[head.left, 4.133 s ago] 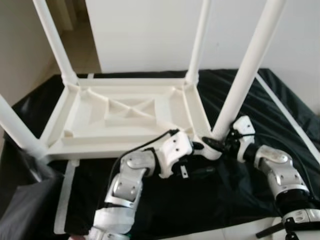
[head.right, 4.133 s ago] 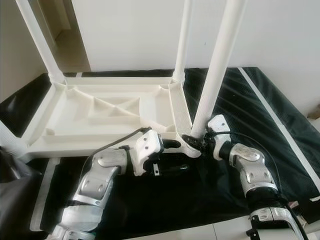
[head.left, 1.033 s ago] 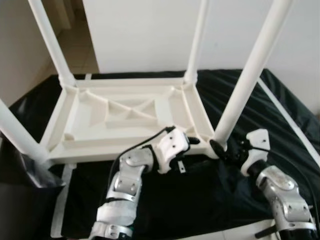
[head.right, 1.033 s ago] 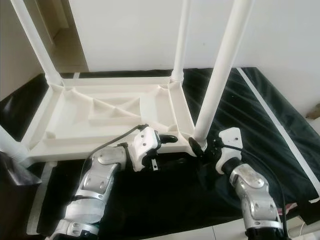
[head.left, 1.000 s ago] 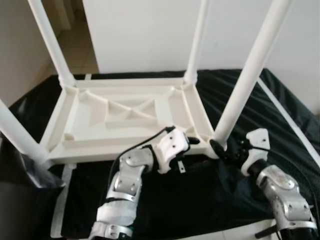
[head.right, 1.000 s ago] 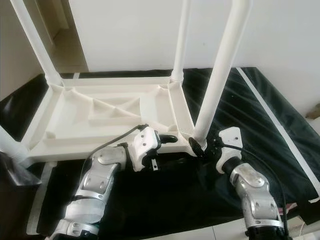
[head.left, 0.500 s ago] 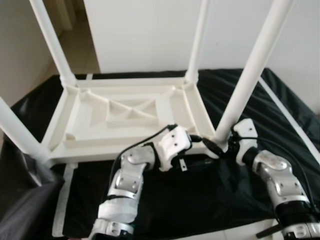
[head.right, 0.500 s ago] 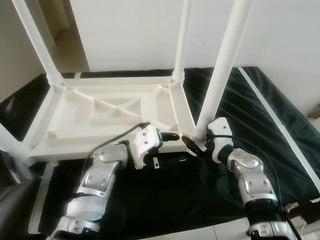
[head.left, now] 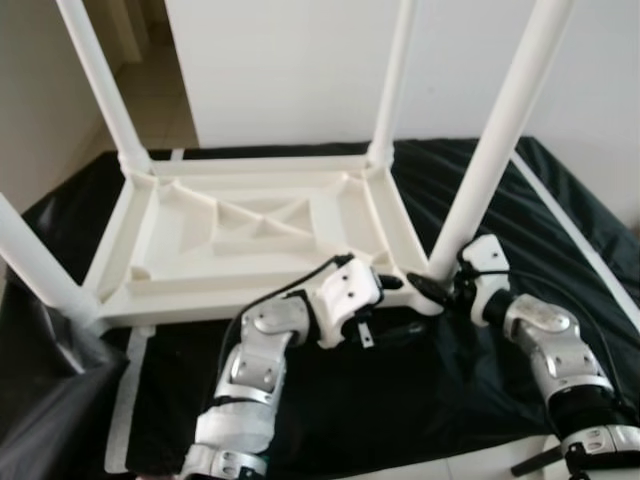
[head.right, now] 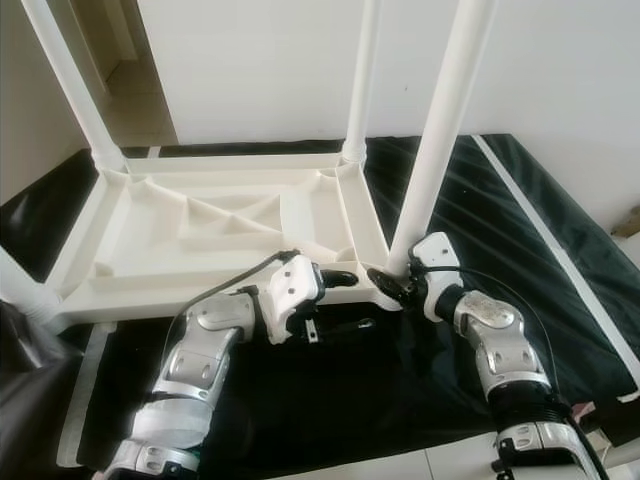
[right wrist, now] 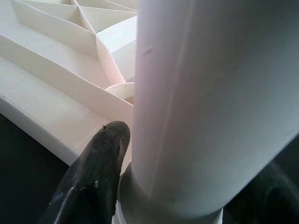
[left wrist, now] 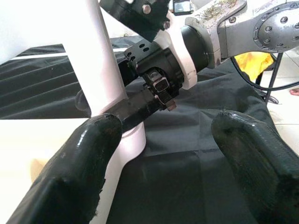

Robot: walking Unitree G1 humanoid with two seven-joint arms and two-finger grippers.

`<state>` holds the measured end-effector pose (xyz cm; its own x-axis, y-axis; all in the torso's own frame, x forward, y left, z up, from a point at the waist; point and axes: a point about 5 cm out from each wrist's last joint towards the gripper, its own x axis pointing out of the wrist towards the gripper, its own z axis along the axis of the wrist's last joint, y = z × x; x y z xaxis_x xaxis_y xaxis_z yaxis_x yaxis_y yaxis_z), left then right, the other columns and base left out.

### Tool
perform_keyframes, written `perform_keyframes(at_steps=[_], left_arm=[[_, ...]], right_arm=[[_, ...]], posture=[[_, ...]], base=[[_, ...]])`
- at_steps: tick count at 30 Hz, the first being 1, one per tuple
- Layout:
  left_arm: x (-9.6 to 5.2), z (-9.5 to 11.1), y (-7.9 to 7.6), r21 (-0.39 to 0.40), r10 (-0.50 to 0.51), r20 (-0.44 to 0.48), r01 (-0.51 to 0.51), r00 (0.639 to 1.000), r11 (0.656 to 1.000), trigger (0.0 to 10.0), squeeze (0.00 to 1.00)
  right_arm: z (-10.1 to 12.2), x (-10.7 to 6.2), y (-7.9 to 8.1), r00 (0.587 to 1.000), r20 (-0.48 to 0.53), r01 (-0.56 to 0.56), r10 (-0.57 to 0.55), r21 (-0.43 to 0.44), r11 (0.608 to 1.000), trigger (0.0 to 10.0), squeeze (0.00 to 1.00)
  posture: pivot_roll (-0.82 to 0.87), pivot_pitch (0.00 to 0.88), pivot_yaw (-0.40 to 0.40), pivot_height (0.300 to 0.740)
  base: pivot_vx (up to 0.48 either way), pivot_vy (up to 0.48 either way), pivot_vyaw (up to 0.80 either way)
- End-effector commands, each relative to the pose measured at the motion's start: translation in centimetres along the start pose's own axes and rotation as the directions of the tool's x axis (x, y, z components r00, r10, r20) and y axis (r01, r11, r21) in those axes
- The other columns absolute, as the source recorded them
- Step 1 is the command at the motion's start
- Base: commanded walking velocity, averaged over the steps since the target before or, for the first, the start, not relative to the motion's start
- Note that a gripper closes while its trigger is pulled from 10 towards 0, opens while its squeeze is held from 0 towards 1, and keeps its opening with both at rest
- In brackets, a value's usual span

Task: Building children table

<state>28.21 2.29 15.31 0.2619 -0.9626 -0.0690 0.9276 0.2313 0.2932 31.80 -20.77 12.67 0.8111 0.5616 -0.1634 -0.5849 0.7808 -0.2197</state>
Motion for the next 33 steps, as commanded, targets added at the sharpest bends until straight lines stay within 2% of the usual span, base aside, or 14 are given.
perform_keyframes(at_steps=[1,2,6,10,14,17,19,26,30,31,33], left_arm=[[-0.1,-0.1,1.1,-0.002,0.284,-0.012,-0.284,0.959,0.959,10.0,0.0],[-0.1,-0.1,1.1,-0.003,0.284,-0.012,-0.284,0.959,0.959,10.0,0.0],[-0.1,-0.2,1.0,-0.004,0.284,-0.014,-0.284,0.959,0.959,10.0,0.0],[-0.1,-0.2,1.0,-0.007,0.281,-0.015,-0.281,0.96,0.96,10.0,0.0],[0.0,-0.2,0.9,-0.007,0.28,-0.015,-0.28,0.96,0.96,10.0,0.0],[0.0,-0.2,1.0,-0.005,0.28,-0.014,-0.281,0.96,0.96,10.0,0.0],[0.0,-0.1,1.0,-0.003,0.281,-0.012,-0.281,0.96,0.96,10.0,0.0],[0.1,-0.1,0.9,-0.004,0.281,-0.009,-0.281,0.96,0.96,10.0,0.0],[0.1,-0.1,0.8,-0.004,0.279,-0.006,-0.279,0.96,0.96,10.0,0.0],[0.2,-0.1,0.7,-0.005,0.276,-0.005,-0.276,0.961,0.961,10.0,0.0],[0.2,-0.2,0.6,-0.007,0.269,-0.007,-0.269,0.963,0.963,10.0,0.0]], right_arm=[[-0.5,-0.2,0.1,1.0,-0.028,-0.012,0.012,-0.017,1.0,0.0,0.0],[-0.7,-0.3,0.1,0.999,-0.033,0.001,0.0,0.009,1.0,10.0,0.0],[-1.0,-0.6,-0.2,0.998,-0.054,0.045,-0.044,0.019,0.999,10.0,0.0],[-1.3,-0.9,-0.8,0.988,-0.077,0.14,-0.137,0.039,0.989,10.0,0.0],[-1.3,-0.8,-0.7,0.985,-0.078,0.154,-0.151,0.038,0.987,10.0,0.0],[-1.5,-0.5,-0.3,0.972,-0.095,0.222,-0.213,0.088,0.971,10.0,0.0],[-1.5,-0.3,-0.1,0.951,-0.12,0.299,-0.285,0.121,0.947,10.0,0.0],[-1.2,-0.2,0.2,0.918,-0.142,0.388,-0.37,0.129,0.913,10.0,0.0],[-1.0,0.3,1.0,0.894,-0.159,0.439,-0.419,0.131,0.889,10.0,0.0],[-0.9,0.6,1.5,0.867,-0.162,0.494,-0.471,0.161,0.855,10.0,0.0],[-0.9,0.7,2.2,0.788,-0.169,0.615,-0.591,0.208,0.76,10.0,0.0]], posture=[[-0.02,0.0,-0.034,0.74],[-0.03,0.0,-0.036,0.74],[-0.03,0.0,-0.036,0.74],[-0.03,0.0,-0.033,0.74],[-0.03,0.0,-0.034,0.74],[-0.03,0.0,-0.04,0.74],[-0.03,0.0,-0.039,0.74],[-0.03,0.0,-0.05,0.74],[-0.03,0.0,-0.049,0.74],[-0.03,0.0,-0.047,0.74],[-0.03,0.0,-0.048,0.74]], base=[[0.0,0.0,0.0],[0.0,0.0,0.0],[0.0,0.0,0.0],[0.0,0.0,0.0],[0.0,0.0,0.0],[0.0,0.0,0.0],[0.0,0.0,0.0],[0.0,0.0,0.0],[0.0,0.0,0.0],[0.0,0.0,0.0],[0.0,0.0,0.0]])
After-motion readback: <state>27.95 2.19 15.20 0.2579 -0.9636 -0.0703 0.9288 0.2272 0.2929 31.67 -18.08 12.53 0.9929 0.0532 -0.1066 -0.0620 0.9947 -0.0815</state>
